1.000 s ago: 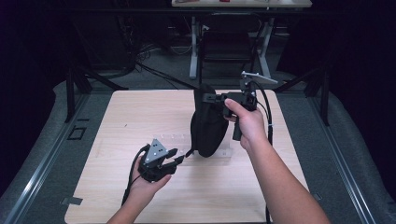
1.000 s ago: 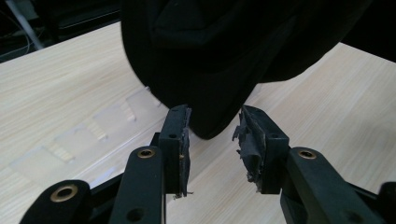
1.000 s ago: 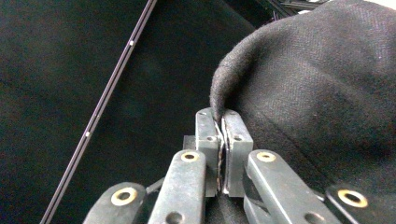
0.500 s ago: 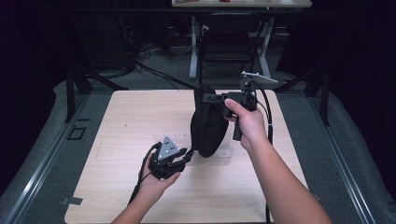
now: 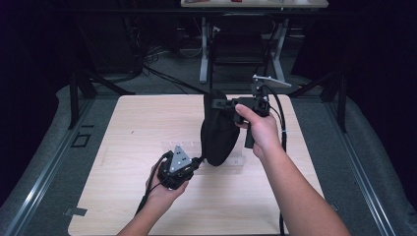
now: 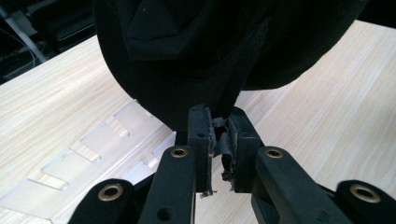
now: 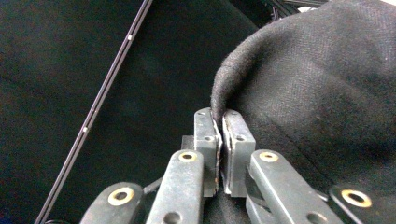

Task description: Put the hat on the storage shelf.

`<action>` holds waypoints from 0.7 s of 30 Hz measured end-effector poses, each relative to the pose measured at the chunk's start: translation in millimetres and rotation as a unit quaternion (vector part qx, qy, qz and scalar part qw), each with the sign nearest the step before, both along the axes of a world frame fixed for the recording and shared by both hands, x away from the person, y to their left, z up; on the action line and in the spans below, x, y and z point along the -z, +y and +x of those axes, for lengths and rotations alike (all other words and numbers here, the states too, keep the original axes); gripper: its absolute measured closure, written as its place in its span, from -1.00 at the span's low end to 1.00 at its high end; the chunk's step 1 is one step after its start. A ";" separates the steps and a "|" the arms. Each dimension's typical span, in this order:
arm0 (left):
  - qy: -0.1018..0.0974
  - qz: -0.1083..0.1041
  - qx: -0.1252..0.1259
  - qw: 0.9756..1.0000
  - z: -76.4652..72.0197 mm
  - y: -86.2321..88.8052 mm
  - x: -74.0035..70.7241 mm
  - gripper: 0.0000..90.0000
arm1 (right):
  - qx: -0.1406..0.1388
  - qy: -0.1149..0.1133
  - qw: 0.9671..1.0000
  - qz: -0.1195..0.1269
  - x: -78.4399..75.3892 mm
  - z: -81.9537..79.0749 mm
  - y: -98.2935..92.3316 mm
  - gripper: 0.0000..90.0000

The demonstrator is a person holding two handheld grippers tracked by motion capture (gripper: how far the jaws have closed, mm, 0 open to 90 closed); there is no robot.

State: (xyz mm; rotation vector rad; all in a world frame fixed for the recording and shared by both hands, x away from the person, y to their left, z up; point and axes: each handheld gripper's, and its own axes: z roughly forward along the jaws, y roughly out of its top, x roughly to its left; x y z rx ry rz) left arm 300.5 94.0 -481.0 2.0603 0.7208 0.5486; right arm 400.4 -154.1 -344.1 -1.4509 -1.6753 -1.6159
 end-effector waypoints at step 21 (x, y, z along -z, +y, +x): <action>0.000 0.006 -0.010 1.000 2.1 10.1 4.7 0.89 | 0.011 -0.030 0.999 -0.019 -20.6 -12.4 -17.4 0.79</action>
